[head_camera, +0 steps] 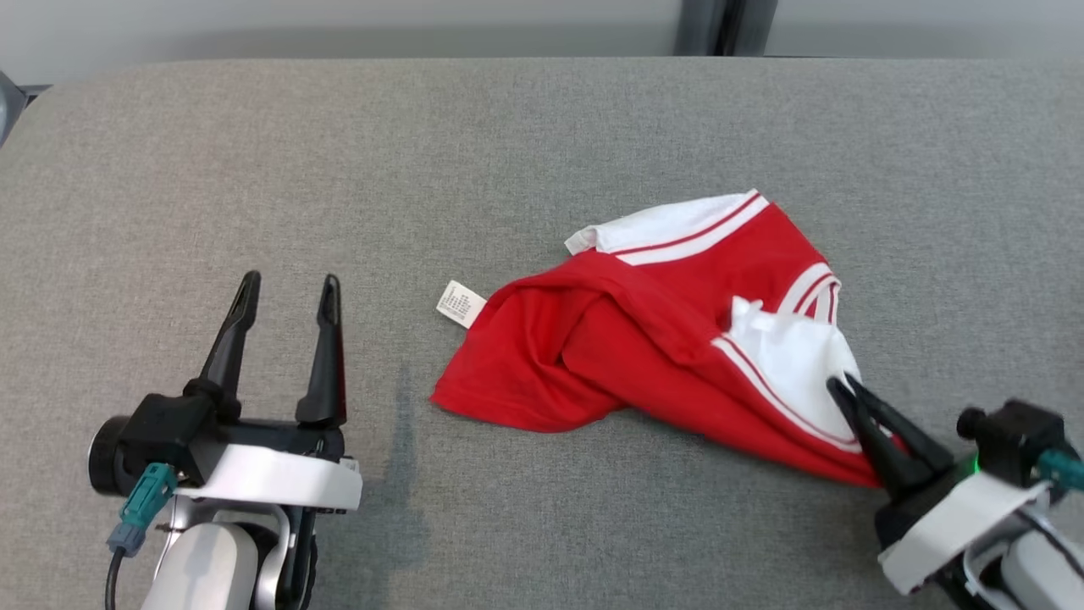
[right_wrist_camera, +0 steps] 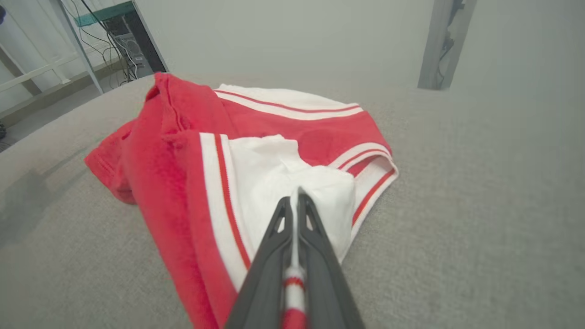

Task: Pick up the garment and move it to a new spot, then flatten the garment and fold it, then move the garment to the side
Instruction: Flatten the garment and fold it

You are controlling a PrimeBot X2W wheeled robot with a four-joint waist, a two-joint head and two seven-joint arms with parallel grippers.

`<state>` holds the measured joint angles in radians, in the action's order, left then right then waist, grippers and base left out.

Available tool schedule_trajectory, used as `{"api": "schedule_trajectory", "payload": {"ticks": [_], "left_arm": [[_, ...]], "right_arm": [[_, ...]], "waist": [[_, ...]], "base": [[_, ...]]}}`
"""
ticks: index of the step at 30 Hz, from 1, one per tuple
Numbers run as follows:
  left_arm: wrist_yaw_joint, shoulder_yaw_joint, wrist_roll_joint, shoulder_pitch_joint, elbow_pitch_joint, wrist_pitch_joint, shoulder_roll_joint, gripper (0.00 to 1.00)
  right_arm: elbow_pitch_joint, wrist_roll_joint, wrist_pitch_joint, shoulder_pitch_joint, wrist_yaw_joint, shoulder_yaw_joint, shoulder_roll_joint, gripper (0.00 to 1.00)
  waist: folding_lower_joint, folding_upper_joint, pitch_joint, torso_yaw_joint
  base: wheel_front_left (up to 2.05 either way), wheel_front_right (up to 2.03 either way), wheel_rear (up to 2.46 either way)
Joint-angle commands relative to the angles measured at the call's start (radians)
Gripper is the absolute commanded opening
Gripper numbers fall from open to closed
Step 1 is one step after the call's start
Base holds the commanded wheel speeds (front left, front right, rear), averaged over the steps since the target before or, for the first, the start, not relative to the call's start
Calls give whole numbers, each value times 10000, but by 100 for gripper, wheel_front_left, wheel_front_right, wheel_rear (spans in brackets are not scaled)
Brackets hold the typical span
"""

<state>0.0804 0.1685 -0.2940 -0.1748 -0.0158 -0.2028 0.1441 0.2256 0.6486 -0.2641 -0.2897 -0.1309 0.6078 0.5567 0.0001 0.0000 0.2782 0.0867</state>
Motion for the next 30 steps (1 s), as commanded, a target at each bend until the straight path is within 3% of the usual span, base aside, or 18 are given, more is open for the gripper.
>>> {"api": "schedule_trajectory", "payload": {"ticks": [1,5,6,7,8,11,13,14,21,30], "left_arm": [[81,-61,-57,77,23,32,59,100],[203,-123,-122,318,126,118,105,100],[246,-160,-138,404,191,150,122,100],[269,-168,-147,454,219,175,128,100],[323,-205,-186,611,276,238,172,100],[424,-288,-234,739,400,313,235,100],[555,-383,-192,885,597,328,305,100],[812,-588,-146,1192,981,337,482,100],[895,-574,-142,1548,1093,401,551,100],[903,-378,-62,1896,1051,514,637,100]], "right_arm": [[60,35,-16,334,2,-257,-162,0],[518,55,-17,1051,1,-793,-766,0],[828,66,-18,1245,1,-1050,-1020,17],[920,142,-17,1277,1,-1302,-1196,49],[991,120,-17,1489,1,-1780,-1464,100],[1055,-248,-17,1766,-1,-3236,-1985,100],[738,-1052,-17,1940,1,-4876,-2449,100],[-1243,-2959,118,1951,1,-6741,-3242,100],[-3162,-4073,1438,2599,1,-6716,-3886,100],[-3849,-4168,2121,3398,1,-6585,-4266,100]], "waist": [[-1,0,-71,-27],[-1,0,-221,-117],[-1,0,-295,-181],[-1,0,-332,-215],[-1,0,-415,-271],[-1,0,-548,-361],[-1,0,-698,-437],[-1,0,-1049,-514],[-1,0,-1485,-440],[-1,0,-1840,-411]], "base": [[0,0,0],[0,0,0],[0,0,0],[0,0,0],[0,0,0],[0,0,0],[0,0,0],[0,0,0],[0,0,0],[0,0,0]]}}
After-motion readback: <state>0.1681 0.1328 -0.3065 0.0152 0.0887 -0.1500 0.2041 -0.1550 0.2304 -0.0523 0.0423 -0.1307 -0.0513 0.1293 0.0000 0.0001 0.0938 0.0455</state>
